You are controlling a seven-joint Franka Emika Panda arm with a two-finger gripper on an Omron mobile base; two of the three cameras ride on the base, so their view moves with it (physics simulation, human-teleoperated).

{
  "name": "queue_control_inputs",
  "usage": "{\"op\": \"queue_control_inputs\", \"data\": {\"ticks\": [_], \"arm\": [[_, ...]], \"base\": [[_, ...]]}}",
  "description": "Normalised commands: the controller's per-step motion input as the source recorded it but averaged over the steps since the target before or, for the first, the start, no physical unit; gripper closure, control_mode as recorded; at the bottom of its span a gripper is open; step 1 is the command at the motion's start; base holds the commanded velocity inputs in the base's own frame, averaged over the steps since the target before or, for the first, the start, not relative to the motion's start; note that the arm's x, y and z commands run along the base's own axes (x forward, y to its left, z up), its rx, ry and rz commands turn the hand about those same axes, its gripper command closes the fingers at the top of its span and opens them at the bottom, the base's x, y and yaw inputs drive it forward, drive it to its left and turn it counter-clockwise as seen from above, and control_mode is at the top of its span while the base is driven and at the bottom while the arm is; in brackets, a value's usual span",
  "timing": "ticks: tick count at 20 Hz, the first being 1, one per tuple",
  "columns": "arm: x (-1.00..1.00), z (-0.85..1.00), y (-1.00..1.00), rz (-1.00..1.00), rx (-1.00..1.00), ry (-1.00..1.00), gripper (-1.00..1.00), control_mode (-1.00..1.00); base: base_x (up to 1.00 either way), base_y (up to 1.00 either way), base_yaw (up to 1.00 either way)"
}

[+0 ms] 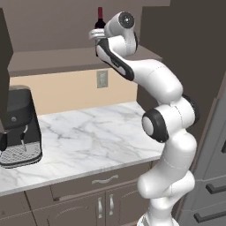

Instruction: Open the cabinet directly in front. Then move the wine and the mug to the dining counter with the jar on it.

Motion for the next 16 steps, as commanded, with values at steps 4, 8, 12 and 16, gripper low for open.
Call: {"op": "queue_control_inputs", "data": {"ticks": [4,8,12,16], "arm": [[0.14,-0.05,0.08,0.00,0.00,0.00,-1.00,-1.00],[0.15,-0.01,0.06,0.00,0.00,0.00,-1.00,-1.00],[0.16,0.00,0.04,0.00,0.00,0.00,-1.00,-1.00],[0.22,-0.03,0.03,0.00,0.00,0.00,-1.00,-1.00]], "base": [[0.00,0.00,0.00],[0.00,0.00,0.00],[0.00,0.00,0.00],[0.00,0.00,0.00]]}}
